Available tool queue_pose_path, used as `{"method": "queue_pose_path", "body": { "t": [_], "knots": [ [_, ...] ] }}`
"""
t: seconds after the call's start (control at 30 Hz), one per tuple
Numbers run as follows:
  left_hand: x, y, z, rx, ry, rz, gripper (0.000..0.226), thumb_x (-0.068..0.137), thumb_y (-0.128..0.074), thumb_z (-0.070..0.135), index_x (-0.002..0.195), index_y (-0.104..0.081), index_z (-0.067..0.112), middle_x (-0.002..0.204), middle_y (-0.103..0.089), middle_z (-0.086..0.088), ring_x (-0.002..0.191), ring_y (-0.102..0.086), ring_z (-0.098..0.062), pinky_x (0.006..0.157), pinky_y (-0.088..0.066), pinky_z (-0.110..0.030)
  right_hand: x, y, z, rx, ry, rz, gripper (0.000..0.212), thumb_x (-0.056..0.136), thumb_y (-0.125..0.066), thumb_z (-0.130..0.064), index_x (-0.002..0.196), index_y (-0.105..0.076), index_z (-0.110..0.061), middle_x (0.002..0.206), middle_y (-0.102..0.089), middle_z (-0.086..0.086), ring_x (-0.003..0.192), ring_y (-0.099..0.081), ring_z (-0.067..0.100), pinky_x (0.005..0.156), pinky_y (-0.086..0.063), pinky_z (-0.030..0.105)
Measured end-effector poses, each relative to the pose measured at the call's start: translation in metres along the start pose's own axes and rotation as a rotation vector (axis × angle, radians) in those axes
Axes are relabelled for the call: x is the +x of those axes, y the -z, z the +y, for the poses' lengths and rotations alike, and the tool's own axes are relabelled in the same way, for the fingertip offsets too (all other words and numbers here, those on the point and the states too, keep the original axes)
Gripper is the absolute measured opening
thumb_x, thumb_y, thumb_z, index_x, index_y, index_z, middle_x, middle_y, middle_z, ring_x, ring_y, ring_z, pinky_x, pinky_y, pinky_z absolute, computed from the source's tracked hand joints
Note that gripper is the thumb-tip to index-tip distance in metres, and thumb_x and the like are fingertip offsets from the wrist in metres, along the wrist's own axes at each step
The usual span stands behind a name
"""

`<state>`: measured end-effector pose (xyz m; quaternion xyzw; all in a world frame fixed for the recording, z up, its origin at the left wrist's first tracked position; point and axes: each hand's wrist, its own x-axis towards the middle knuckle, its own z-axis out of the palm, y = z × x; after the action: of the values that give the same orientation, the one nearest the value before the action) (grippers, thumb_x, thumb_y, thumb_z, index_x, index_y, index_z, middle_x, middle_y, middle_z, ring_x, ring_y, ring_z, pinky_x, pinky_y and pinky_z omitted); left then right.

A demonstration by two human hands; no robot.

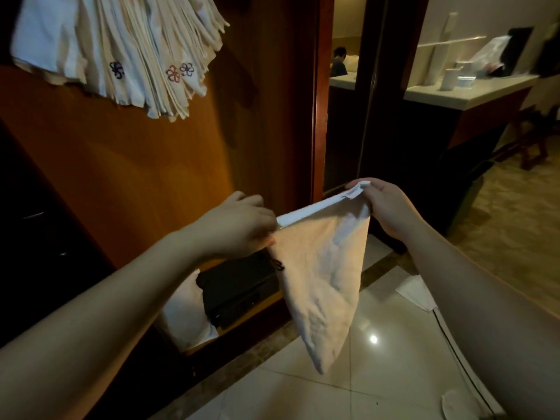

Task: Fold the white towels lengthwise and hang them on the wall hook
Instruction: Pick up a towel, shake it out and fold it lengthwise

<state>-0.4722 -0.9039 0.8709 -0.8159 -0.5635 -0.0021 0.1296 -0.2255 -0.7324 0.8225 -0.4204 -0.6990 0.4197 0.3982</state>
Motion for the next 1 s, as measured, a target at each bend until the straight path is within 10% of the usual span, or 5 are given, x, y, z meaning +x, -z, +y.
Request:
{"method": "queue_pose_path", "body": {
  "t": [0.2,0.37,0.53,0.83,1.0],
  "knots": [
    [0.003,0.011,-0.021,0.165,0.001,0.124,0.018,0.091,-0.056,0.037,0.103,-0.068,0.031,0.118,-0.061,0.004,0.106,-0.053,-0.019,0.086,-0.046,-0.037,0.007,0.009,-0.006,0.076,0.042,0.003,0.028,0.096,-0.047,-0.037,0.093,-0.075,-0.040,0.090,-0.073,-0.013,0.085,-0.070,0.002,0.077,-0.055,0.027],
    [0.015,0.010,-0.031,-0.410,0.532,0.191,0.019,0.095,-0.063,0.034,0.081,-0.050,0.031,0.080,-0.059,0.005,0.065,-0.053,-0.008,0.054,-0.039,-0.022,0.014,0.014,-0.014,0.178,0.047,-0.033,0.029,0.088,-0.050,-0.031,0.094,-0.077,-0.037,0.091,-0.076,-0.008,0.089,-0.073,0.012,0.077,-0.056,0.032],
    [0.009,0.024,-0.037,-1.118,0.557,0.258,0.014,0.090,-0.070,0.018,0.091,-0.056,0.019,0.077,-0.070,0.003,0.073,-0.070,-0.014,0.074,-0.056,-0.039,0.018,0.014,-0.025,0.224,0.051,0.003,0.030,0.079,-0.055,-0.042,0.098,-0.077,-0.034,0.094,-0.077,-0.003,0.095,-0.073,0.022,0.080,-0.057,0.039],
    [0.013,0.029,-0.036,-0.619,0.439,-0.328,0.021,0.092,-0.068,0.032,0.101,-0.052,0.041,0.103,-0.061,0.011,0.090,-0.060,-0.006,0.076,-0.047,-0.024,0.008,0.004,-0.033,0.087,0.140,-0.045,0.029,0.092,-0.043,-0.040,0.099,-0.071,-0.035,0.099,-0.073,-0.007,0.092,-0.071,0.010,0.087,-0.056,0.040],
    [0.011,0.017,-0.033,-0.992,0.560,-0.108,0.016,0.090,-0.065,0.018,0.103,-0.062,0.027,0.106,-0.066,-0.001,0.097,-0.063,-0.015,0.084,-0.050,-0.030,0.001,0.001,-0.040,0.039,0.218,0.122,0.025,0.096,-0.042,-0.038,0.092,-0.064,-0.050,0.091,-0.067,-0.027,0.083,-0.063,-0.007,0.071,-0.045,0.025]
  ]
}}
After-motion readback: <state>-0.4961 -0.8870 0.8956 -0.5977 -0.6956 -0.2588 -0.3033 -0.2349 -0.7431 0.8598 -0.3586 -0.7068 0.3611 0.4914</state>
